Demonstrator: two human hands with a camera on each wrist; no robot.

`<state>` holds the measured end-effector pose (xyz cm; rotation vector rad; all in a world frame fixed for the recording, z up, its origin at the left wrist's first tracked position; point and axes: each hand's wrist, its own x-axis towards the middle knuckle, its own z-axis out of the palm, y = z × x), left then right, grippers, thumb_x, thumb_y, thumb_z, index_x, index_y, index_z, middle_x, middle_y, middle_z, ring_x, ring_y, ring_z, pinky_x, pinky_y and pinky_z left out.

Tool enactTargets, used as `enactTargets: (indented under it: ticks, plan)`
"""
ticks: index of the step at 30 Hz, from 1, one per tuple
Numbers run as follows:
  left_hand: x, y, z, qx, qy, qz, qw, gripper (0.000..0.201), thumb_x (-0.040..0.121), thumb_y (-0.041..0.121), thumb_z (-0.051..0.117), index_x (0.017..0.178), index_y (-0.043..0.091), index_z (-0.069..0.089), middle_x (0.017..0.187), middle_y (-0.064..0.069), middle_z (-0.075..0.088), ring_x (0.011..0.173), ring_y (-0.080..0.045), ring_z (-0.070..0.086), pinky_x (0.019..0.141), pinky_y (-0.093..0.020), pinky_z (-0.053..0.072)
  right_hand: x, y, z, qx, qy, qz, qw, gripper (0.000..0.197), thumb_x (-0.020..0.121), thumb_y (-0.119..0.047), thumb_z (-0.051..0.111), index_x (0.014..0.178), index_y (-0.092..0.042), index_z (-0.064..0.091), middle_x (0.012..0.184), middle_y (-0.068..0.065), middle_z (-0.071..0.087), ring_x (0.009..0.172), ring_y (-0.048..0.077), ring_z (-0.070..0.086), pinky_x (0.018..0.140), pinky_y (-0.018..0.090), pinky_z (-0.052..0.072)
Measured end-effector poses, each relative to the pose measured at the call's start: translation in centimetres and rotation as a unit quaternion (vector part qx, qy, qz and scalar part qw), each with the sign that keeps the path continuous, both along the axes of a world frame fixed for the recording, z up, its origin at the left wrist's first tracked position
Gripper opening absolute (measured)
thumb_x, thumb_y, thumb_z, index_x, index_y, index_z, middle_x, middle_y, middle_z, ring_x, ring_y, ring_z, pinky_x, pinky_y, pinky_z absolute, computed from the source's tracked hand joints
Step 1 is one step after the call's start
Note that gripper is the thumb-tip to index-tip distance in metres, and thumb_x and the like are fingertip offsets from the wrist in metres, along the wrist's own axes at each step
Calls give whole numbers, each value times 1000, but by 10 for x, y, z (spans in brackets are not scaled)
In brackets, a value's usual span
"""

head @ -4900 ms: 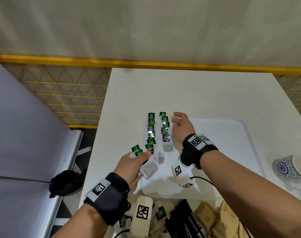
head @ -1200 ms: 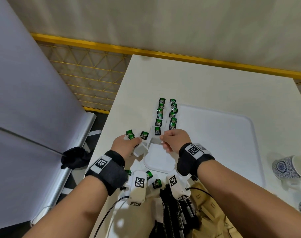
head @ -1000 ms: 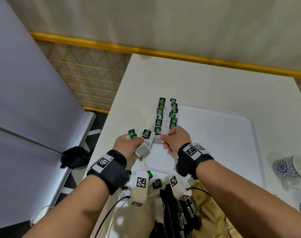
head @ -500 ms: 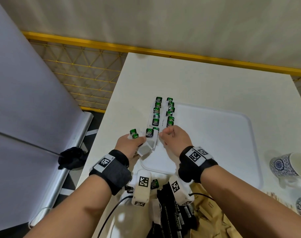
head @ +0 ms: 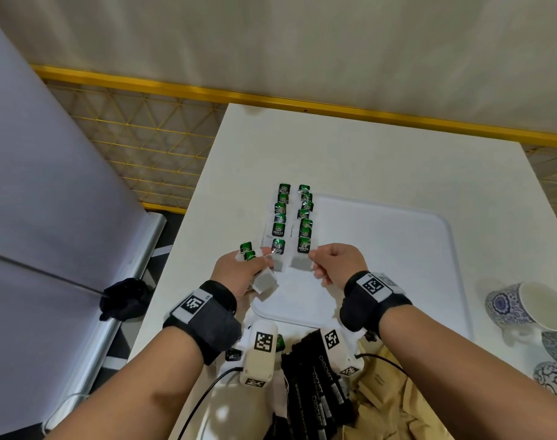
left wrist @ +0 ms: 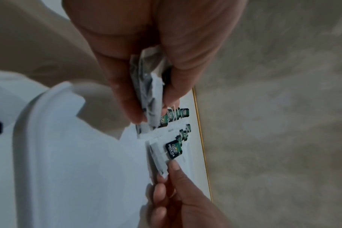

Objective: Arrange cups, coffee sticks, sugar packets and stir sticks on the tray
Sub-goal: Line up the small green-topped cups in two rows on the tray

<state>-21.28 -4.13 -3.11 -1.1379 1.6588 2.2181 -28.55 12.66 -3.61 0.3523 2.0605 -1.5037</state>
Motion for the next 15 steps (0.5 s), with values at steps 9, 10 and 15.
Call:
enactTargets:
  ticks: [9,10,15]
  plan:
    - [-3,-1,-3,48,8,12,999,19,85,-4,59,93,11,69,100,-12,71,86,-27,64,85,-36,53,-9,1,-10,73,53,-9,996,19,84,-19,69,87,-15,50,65,8,59,46,15,48,39,20,41]
    - [-3,-1,-3,49,9,11,999,23,85,-7,57,94,10,69,101,-13,70,87,-28,64,89,-38,52,-10,2,-12,80,60,-12,995,20,85,-19,69,87,-16,49,68,7,59,47,16,48,39,19,41]
    - [-4,-1,-3,50,6,-1,999,28,85,-10,54,105,6,67,99,-13,69,80,-27,64,77,-33,55,-8,-1,-20,60,112,-14,992,16,86,-7,63,94,-17,53,85,4,55,65,21,55,55,28,50]
